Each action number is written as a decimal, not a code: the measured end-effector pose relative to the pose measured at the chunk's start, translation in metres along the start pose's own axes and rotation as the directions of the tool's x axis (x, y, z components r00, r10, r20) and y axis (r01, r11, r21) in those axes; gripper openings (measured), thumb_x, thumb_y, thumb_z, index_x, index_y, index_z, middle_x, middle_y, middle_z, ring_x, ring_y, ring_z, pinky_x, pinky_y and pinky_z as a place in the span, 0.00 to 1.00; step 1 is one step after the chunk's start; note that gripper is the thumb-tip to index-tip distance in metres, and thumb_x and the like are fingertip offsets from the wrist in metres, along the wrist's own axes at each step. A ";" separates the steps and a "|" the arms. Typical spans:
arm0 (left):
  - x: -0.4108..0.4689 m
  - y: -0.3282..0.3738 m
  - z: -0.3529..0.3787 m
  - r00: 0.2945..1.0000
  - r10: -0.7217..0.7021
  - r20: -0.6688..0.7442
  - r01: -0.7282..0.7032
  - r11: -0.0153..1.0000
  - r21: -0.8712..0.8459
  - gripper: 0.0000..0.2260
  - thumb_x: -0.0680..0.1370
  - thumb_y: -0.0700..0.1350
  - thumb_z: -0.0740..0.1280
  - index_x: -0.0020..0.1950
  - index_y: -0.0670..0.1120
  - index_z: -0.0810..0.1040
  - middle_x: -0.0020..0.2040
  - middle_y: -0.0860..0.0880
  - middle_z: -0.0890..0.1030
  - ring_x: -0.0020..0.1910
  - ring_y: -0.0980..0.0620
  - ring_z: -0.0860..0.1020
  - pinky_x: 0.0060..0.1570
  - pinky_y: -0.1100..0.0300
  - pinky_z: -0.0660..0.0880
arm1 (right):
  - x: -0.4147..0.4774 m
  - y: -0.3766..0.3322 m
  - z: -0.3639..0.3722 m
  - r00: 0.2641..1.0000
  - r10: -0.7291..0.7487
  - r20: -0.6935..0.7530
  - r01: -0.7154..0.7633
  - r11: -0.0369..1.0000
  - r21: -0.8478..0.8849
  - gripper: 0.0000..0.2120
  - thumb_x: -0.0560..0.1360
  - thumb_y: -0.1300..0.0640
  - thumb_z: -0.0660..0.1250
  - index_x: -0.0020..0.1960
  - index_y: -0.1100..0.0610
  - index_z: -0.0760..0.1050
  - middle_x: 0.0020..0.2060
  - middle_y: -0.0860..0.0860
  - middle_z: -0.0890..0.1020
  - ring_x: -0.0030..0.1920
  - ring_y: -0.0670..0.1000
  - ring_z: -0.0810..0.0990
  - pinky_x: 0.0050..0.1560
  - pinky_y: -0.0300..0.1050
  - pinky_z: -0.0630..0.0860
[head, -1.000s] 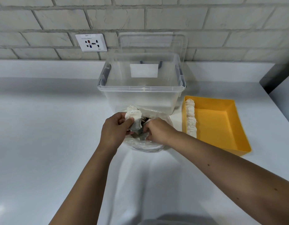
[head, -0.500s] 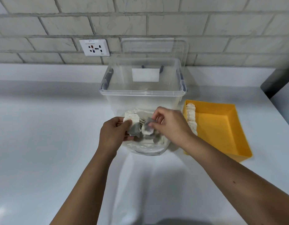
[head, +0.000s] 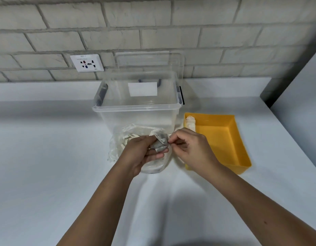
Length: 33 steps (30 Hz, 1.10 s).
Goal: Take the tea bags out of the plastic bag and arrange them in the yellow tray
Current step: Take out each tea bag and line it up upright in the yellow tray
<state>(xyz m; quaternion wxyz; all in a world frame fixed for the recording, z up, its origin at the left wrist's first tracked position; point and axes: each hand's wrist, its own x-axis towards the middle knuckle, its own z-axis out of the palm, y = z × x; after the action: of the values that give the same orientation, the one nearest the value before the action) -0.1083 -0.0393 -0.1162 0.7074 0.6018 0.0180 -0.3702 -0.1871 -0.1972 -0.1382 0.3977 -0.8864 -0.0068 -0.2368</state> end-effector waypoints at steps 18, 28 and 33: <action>0.020 -0.008 0.066 0.981 0.190 0.030 -0.190 0.930 0.314 0.06 0.79 0.43 0.70 0.46 0.45 0.86 0.41 0.44 0.87 0.39 0.51 0.85 0.39 0.61 0.82 | -0.003 0.034 -0.047 0.771 0.632 0.081 -0.613 0.701 0.366 0.05 0.71 0.56 0.75 0.44 0.57 0.83 0.27 0.45 0.80 0.27 0.46 0.73 0.30 0.40 0.75; 0.042 -0.016 0.063 0.983 0.185 -0.007 -0.172 0.925 0.338 0.08 0.80 0.44 0.67 0.54 0.48 0.85 0.47 0.49 0.87 0.42 0.52 0.85 0.42 0.58 0.83 | 0.018 0.092 -0.085 0.744 0.662 -0.088 -0.626 0.737 0.256 0.06 0.73 0.60 0.73 0.47 0.61 0.78 0.34 0.50 0.81 0.31 0.48 0.81 0.35 0.41 0.81; 0.046 -0.021 0.064 0.985 0.173 0.000 -0.160 0.909 0.386 0.08 0.80 0.46 0.67 0.54 0.53 0.85 0.46 0.52 0.87 0.39 0.46 0.86 0.52 0.51 0.80 | 0.032 0.120 -0.068 0.763 0.635 -0.120 -0.641 0.768 -0.011 0.04 0.75 0.60 0.72 0.45 0.60 0.78 0.32 0.51 0.81 0.32 0.50 0.81 0.40 0.48 0.83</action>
<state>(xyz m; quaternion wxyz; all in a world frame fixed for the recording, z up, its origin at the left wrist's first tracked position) -0.1127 -0.1178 -0.1380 0.6042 0.7344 -0.0941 -0.2945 -0.1625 -0.3325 -0.1697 0.4315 -0.8315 0.3226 -0.1358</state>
